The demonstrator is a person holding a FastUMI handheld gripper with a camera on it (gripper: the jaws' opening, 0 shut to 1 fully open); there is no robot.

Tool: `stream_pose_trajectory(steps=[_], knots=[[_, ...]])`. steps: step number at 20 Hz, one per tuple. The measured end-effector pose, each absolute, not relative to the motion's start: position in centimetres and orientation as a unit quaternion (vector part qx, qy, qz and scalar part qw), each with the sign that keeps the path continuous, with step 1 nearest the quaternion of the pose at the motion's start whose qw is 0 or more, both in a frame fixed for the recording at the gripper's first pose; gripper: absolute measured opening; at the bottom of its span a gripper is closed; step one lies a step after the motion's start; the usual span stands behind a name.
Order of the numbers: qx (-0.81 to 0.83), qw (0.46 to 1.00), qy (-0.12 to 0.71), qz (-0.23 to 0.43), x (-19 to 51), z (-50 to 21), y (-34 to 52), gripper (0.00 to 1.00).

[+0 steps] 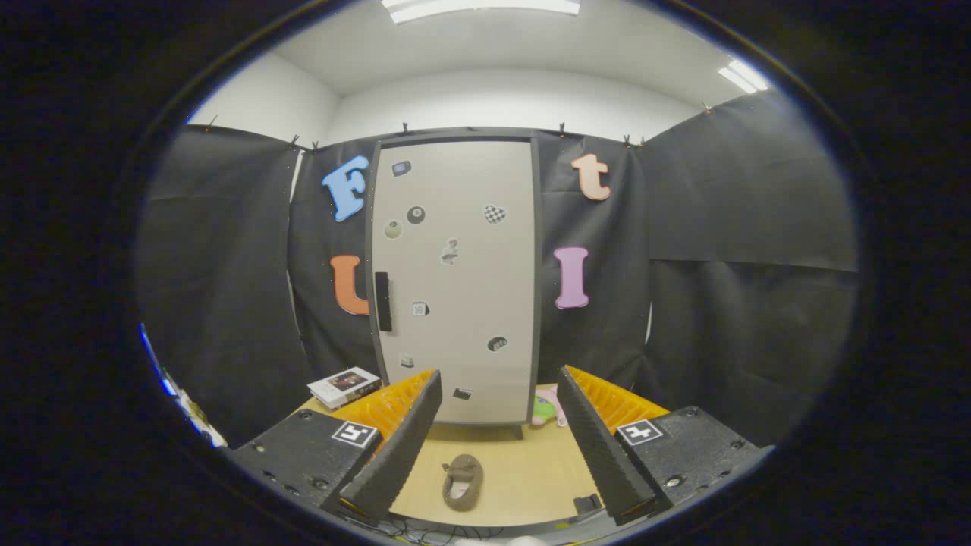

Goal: Open the shoe cabinet door, grab the shoes and put them into the shoe cabinet, then close the shoe cabinet door.

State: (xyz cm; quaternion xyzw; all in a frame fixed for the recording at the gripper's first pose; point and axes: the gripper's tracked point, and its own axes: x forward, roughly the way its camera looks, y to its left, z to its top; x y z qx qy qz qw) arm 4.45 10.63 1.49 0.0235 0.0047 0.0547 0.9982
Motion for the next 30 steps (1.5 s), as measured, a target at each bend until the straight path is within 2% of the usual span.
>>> stream_pose_trajectory(steps=[8,15,21,26,29,30], knots=[[0.027,0.991,-0.002,0.130,15.7,2.9,23.5,1.00],[0.028,0.990,-0.009,0.136,26.2,3.7,31.6,1.00],[0.041,0.991,0.008,0.128,32.5,2.8,33.9,0.97],[0.034,0.992,0.020,0.118,35.0,2.2,34.6,0.87],[0.050,0.992,0.031,0.114,36.1,1.9,35.1,0.65],[0.045,0.992,0.036,0.111,36.5,1.8,35.0,0.62]])
